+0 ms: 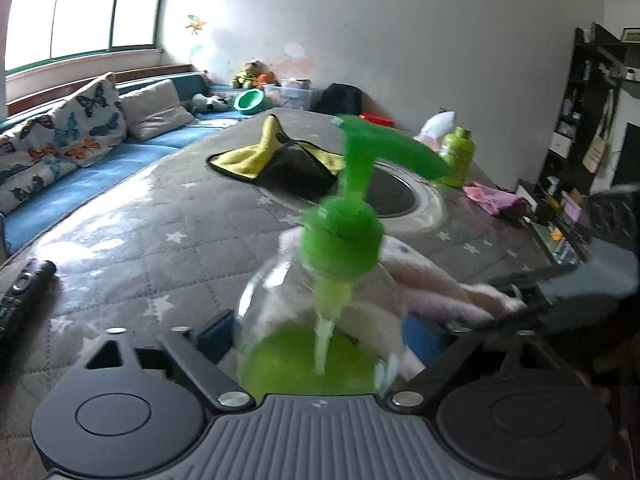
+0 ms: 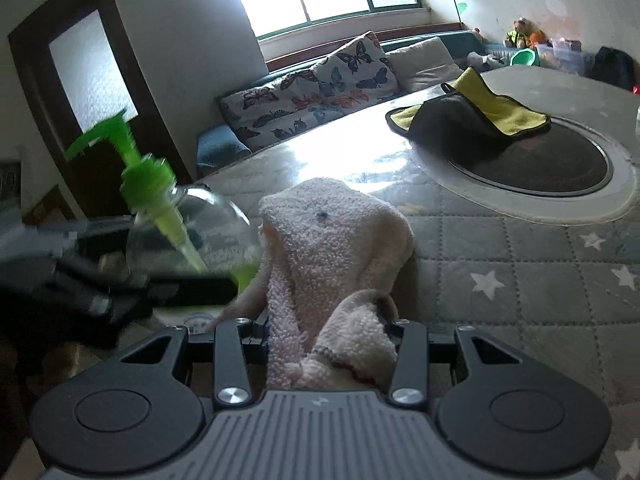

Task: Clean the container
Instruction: 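Lift the towel off the bottle with the right gripper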

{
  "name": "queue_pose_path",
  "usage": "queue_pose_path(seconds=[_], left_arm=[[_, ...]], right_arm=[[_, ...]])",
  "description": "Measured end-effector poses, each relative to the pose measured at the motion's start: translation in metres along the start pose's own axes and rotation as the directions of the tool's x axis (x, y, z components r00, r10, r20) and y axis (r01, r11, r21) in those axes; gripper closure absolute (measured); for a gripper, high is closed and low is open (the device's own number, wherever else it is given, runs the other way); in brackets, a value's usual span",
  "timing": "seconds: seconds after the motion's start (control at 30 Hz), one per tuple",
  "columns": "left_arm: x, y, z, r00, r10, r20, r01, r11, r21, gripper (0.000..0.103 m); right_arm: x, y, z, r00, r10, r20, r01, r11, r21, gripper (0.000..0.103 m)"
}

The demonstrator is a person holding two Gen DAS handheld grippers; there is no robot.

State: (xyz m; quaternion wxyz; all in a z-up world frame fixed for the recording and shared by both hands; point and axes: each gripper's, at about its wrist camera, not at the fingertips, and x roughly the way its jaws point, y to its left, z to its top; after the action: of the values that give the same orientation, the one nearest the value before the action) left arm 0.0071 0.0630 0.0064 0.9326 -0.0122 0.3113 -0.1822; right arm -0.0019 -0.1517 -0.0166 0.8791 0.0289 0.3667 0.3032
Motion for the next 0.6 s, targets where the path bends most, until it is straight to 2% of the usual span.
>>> queue_pose_path(seconds=[0.1, 0.27, 0.43, 0.6], left_arm=[[-0.004, 0.0, 0.004, 1.0, -0.003, 0.015, 0.003, 1.0, -0.021, 0.015], [-0.023, -0.006, 0.02, 0.994, -0.003, 0.107, 0.007, 0.999, -0.037, 0.015], [-0.032, -0.015, 0.036, 0.978, -0.062, 0.198, 0.078, 0.994, -0.073, 0.015], [-0.019, -0.022, 0.033, 0.978, -0.077, 0.192, 0.093, 0.993, -0.073, 0.015]], right_arm=[[-0.003, 0.001, -0.003, 1.0, 0.004, -0.005, -0.004, 1.0, -0.001, 0.062], [-0.003, 0.006, -0.006, 1.0, 0.014, -0.008, -0.014, 1.0, -0.023, 0.061], [-0.004, 0.013, -0.01, 0.998, 0.06, -0.004, -0.06, 0.998, -0.019, 0.062], [-0.007, -0.002, -0.012, 0.993, 0.119, 0.014, -0.12, 0.99, 0.08, 0.063]])
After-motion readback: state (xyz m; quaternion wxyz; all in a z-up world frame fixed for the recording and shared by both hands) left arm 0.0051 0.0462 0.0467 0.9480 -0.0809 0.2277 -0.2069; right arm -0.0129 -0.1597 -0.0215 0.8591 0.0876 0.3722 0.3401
